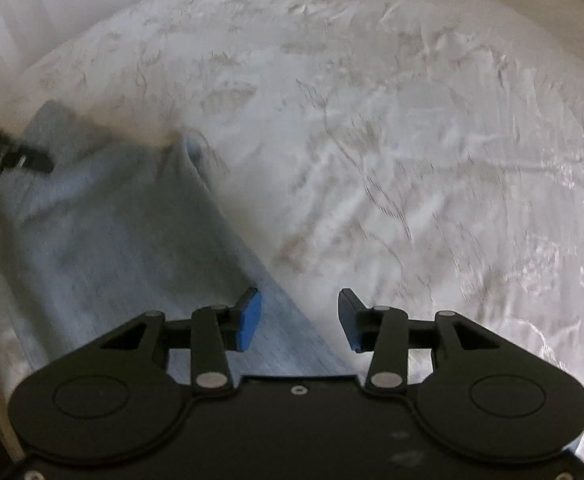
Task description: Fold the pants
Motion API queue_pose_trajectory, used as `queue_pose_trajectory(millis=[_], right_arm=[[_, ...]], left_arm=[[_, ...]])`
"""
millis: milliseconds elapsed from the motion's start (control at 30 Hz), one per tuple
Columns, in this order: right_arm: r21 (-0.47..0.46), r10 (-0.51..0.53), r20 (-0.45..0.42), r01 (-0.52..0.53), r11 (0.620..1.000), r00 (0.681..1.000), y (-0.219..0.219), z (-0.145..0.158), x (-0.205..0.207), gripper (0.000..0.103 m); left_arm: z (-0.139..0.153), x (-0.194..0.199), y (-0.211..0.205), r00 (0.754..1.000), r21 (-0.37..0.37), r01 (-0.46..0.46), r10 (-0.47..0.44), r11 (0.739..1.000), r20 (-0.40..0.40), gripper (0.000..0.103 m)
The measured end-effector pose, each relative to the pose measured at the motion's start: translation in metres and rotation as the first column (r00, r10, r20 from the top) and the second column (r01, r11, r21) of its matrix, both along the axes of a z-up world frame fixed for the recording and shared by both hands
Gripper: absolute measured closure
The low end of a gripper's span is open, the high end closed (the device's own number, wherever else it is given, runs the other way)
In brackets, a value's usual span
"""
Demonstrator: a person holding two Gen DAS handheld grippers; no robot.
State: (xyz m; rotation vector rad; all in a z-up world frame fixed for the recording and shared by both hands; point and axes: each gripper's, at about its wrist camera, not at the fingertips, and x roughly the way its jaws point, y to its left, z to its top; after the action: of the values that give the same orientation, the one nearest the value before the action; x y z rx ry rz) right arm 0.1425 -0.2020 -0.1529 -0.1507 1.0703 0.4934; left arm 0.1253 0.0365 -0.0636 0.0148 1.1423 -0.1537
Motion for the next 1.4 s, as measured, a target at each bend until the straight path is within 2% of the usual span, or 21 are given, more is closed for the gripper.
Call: queue_pose_trajectory(millis=[33, 67, 100, 200, 333, 533, 667, 800, 867, 933, 1033, 1100, 1200, 1400], right_arm=[[0.008, 0.0, -0.004, 0.0, 1.0, 1.0, -0.005, -0.003, 0.0, 0.06], [0.022, 0.0, -0.018, 0.0, 1.0, 1.0, -0.01, -0.005, 0.001, 0.073], [0.039, 0.007, -0.036, -0.005, 0.999, 0.999, -0.014, -0.007, 0.004, 0.1], [0.068, 0.047, -0.039, -0.045, 0.997, 0.998, -0.015, -0.003, -0.007, 0.099], [0.105, 0.114, -0.013, -0.112, 0.988, 0.993, -0.012, 0.005, -0.035, 0.099], [0.141, 0.142, -0.03, -0.137, 0.98, 0.989, -0.01, 0.004, -0.059, 0.099], [0.174, 0.13, -0.053, -0.119, 0.977, 0.99, -0.013, 0.003, -0.062, 0.098], [0.216, 0.039, -0.013, -0.035, 0.976, 0.999, -0.032, 0.015, -0.049, 0.087], [0.216, -0.016, -0.001, 0.016, 0.976, 1.0, -0.042, 0.017, -0.038, 0.085], [0.18, -0.029, 0.002, 0.028, 0.983, 1.0, -0.047, 0.013, -0.026, 0.085], [0.125, 0.052, -0.024, -0.049, 0.991, 0.998, -0.042, 0.002, -0.013, 0.083], [0.109, 0.133, -0.052, -0.126, 0.986, 0.99, -0.037, -0.004, -0.013, 0.072], [0.07, 0.208, -0.058, -0.204, 0.977, 0.976, -0.033, -0.008, -0.026, 0.069], [0.032, 0.196, -0.033, -0.195, 0.98, 0.98, -0.026, -0.015, -0.027, 0.067]], left_arm=[[0.002, 0.005, -0.01, 1.0, -0.013, 0.0, 0.0, 1.0, 0.001, 0.093], [0.004, 0.008, -0.018, 1.0, -0.021, 0.0, 0.0, 1.0, -0.001, 0.093], [0.005, 0.013, -0.028, 1.0, -0.029, 0.0, 0.0, 1.0, -0.003, 0.093], [0.006, 0.021, -0.058, 1.0, -0.058, 0.007, -0.007, 0.998, 0.007, 0.093], [-0.005, 0.036, -0.099, 0.999, -0.047, 0.045, -0.044, 0.998, 0.007, 0.093], [-0.037, 0.05, -0.136, 0.993, -0.016, 0.089, -0.09, 0.996, -0.072, 0.093], [-0.057, 0.035, -0.132, 0.985, 0.057, 0.103, -0.094, 0.993, -0.147, 0.093], [-0.069, 0.023, -0.114, 0.981, 0.047, 0.067, -0.057, 0.997, -0.185, 0.093], [-0.069, 0.021, -0.109, 0.981, 0.038, 0.059, -0.051, 0.998, -0.184, 0.093], [-0.069, 0.021, -0.108, 0.981, 0.038, 0.061, -0.054, 0.997, -0.185, 0.093], [-0.067, 0.022, -0.11, 0.982, 0.036, 0.065, -0.057, 0.997, -0.182, 0.093], [-0.065, 0.02, -0.106, 0.982, 0.03, 0.057, -0.051, 0.998, -0.182, 0.093], [-0.067, 0.021, -0.103, 0.981, 0.023, 0.042, -0.037, 0.999, -0.188, 0.093], [-0.067, 0.035, -0.095, 0.986, 0.05, 0.012, -0.004, 0.999, -0.169, 0.093]])
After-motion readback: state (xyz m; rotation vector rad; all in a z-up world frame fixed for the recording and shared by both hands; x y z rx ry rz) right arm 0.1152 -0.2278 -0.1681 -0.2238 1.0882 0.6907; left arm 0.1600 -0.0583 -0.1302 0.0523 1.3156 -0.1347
